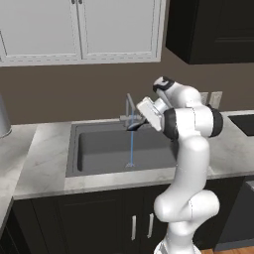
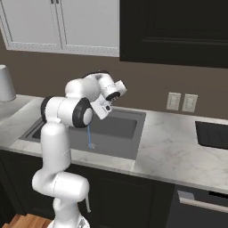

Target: Take the fish out of the fridge, briefly rinse it in the sink, and place it on the tray next to the sink.

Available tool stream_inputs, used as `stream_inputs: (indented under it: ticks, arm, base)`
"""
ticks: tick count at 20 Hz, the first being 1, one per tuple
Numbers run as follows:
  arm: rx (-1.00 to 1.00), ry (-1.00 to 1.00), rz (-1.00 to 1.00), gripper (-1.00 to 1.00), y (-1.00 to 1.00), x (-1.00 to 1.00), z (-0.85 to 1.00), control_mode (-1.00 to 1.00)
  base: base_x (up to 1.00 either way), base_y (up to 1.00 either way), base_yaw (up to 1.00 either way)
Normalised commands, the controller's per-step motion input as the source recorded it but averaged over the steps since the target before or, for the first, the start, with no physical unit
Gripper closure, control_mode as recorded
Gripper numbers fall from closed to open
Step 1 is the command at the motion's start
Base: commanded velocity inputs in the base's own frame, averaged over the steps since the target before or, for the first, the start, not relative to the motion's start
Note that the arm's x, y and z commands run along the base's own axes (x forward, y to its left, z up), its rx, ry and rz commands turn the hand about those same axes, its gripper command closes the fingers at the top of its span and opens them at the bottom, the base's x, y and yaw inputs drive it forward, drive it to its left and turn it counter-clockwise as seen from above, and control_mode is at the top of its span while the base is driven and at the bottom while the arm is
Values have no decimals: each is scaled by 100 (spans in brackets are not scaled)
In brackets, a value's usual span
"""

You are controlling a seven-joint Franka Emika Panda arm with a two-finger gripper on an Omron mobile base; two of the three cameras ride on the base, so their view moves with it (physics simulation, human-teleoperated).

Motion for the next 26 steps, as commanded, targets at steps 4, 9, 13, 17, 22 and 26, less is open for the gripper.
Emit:
stream_inputs:
  ticks: [4,9,13,17,22,26]
  arm:
    - [-2,-21,0,100,-3,37,0,-100]
    - [-1,-21,0,100,0,34,-2,-100]
    - [0,-18,0,100,0,12,-2,-100]
    - [1,-6,0,100,0,-24,2,-100]
    - [13,8,0,100,-4,-97,31,-100]
    - [17,2,0,100,-10,-100,18,-100]
  base:
    - [0,0,0]
    - [0,0,0]
    - [0,0,0]
    - [0,0,0]
    - [0,0,0]
    - [0,0,0]
